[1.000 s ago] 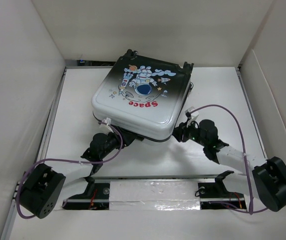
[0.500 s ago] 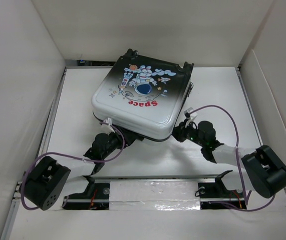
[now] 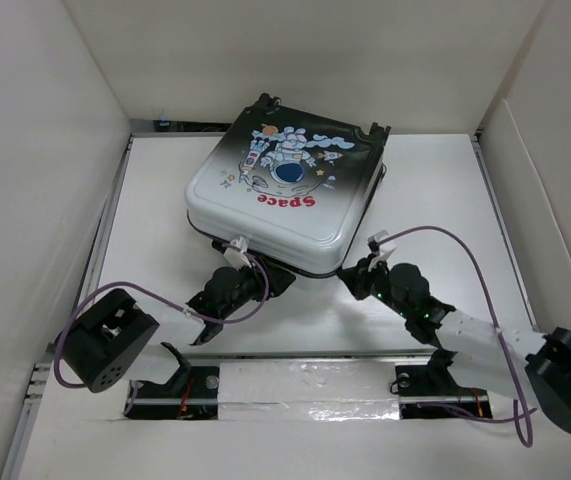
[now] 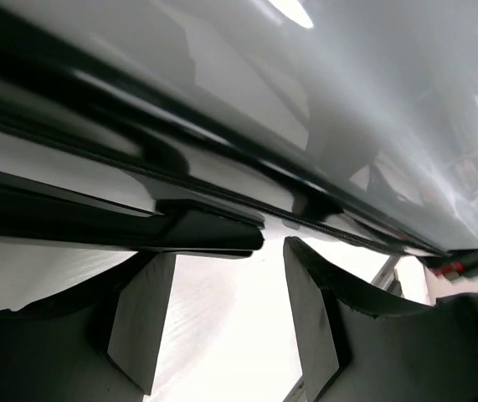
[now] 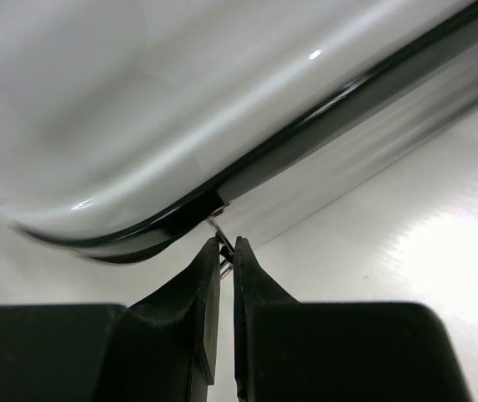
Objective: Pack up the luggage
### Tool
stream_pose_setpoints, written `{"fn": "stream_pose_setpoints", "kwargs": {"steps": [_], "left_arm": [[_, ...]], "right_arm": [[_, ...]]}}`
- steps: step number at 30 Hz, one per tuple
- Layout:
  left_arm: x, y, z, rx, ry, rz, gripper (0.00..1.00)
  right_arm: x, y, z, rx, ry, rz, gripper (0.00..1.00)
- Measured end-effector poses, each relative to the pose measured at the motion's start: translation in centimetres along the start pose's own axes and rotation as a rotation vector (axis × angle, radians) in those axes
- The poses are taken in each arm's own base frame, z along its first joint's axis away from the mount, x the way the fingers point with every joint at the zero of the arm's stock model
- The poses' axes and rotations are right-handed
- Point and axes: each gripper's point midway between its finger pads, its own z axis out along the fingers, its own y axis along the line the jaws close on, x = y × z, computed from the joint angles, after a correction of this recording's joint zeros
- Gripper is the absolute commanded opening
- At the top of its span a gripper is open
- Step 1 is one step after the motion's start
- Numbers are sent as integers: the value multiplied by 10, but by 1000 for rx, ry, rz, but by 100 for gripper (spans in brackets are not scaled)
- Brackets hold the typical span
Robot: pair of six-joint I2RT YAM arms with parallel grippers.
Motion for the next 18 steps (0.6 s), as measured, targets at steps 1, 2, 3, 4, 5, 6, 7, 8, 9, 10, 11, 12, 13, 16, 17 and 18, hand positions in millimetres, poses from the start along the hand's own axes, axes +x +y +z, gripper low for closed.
{"fn": "stream_pose_setpoints", "kwargs": {"steps": [1, 2, 3, 4, 5, 6, 7, 8, 9, 10, 11, 12, 13, 16, 17, 18], "left_arm": [[1, -2, 2, 1, 3, 2, 51], [3, -3, 4, 0, 8, 3, 51], [2, -3, 7, -1, 6, 3, 51], [2, -4, 9, -3, 4, 2, 51], [1, -4, 12, -4, 0, 0, 51], [0, -5, 14, -6, -2, -3, 51], [-1, -6, 17, -8, -2, -3, 51], [-1, -6, 19, -9, 0, -2, 51], [-1, -7, 21, -9, 2, -2, 51], [0, -7, 23, -11, 4, -2, 51], [1, -7, 24, -11, 7, -2, 51], [2, -7, 26, -12, 12, -1, 51], [3, -8, 28, -10, 15, 0, 51], [5, -11, 33, 0, 18, 3, 51], [6, -12, 34, 4, 19, 4, 52], [6, -13, 35, 6, 19, 4, 52]], "right_arm": [[1, 4, -4, 6, 3, 0, 0], [1, 10, -8, 5, 4, 3, 0], [0, 15, -11, 6, -2, 4, 0], [1, 20, -15, 9, 0, 9, 0], [5, 24, -18, 10, 13, 15, 0], [10, 32, -22, 0, 30, 22, 0], [14, 40, -24, -9, 39, 23, 0], [15, 46, -25, -10, 38, 26, 0], [14, 49, -26, 4, 33, 29, 0], [14, 52, -26, 20, 33, 30, 0], [15, 55, -26, 37, 33, 27, 0], [14, 59, -25, 50, 33, 24, 0], [14, 61, -23, 70, 38, 16, 0], [15, 69, -14, 119, 55, -10, 0], [16, 69, -10, 139, 58, -17, 0], [18, 70, -5, 156, 64, -21, 0]]}}
